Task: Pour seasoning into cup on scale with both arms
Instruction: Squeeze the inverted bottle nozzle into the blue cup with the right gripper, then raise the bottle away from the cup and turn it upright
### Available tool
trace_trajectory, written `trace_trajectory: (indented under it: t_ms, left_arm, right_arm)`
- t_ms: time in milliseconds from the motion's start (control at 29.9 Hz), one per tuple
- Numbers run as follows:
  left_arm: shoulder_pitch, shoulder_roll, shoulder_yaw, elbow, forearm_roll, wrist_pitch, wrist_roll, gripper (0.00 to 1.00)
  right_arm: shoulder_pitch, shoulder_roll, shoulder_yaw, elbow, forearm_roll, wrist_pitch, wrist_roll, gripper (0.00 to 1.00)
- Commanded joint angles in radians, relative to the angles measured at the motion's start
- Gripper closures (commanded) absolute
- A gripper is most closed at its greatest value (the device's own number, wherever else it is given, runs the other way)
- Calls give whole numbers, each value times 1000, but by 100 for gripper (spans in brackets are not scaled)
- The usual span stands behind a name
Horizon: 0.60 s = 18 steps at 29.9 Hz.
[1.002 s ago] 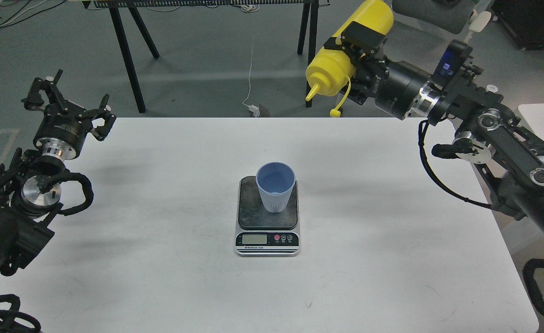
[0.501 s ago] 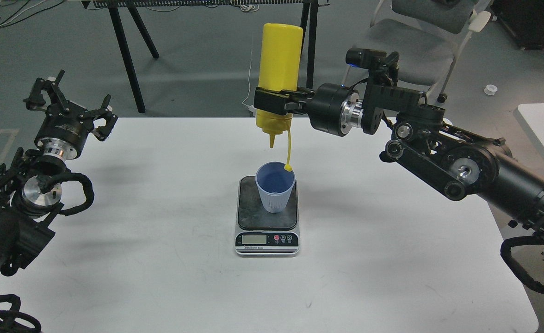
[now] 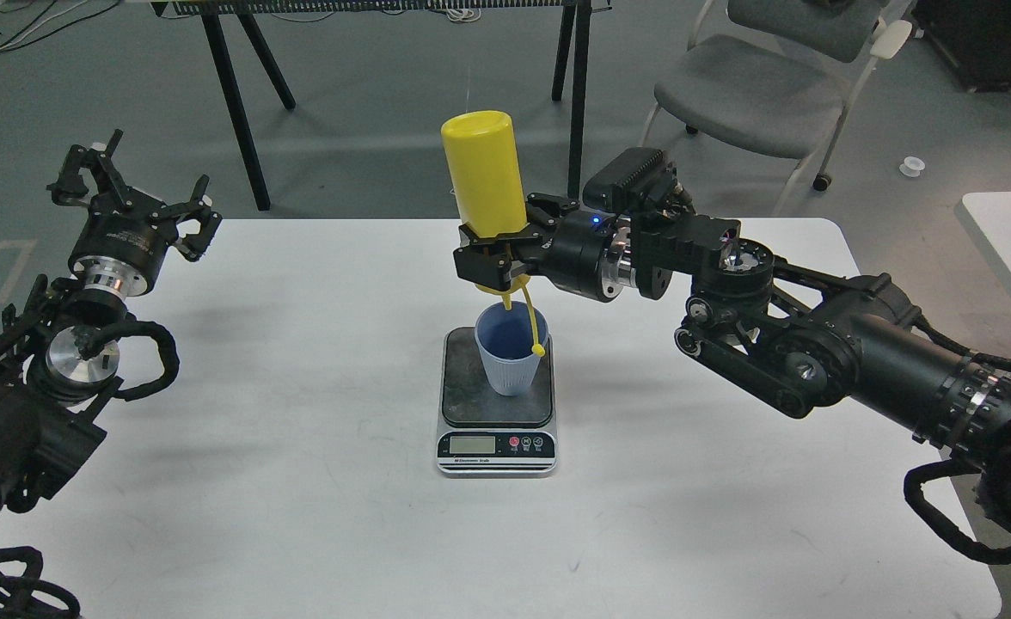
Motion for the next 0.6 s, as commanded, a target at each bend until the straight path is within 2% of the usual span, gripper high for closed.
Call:
trace_trajectory:
  t_ms: [0,401,501,568]
  left_arm:
    - [0,-1,2,-1,0,0,-2,1]
    - [0,0,2,-1,1,0,0,1]
    - [0,2,2,-2,1,0,0,1]
    - [-2,5,2,-2,1,0,0,1]
  right_arm:
    - [-22,28,-1,-26,0,-44,0,59]
    - [-38,20,11,-8,26,-47,3,58]
    - [-36,-37,50,21,167,-22,7,57]
    - [-28,-95,51,65,357,43,4,57]
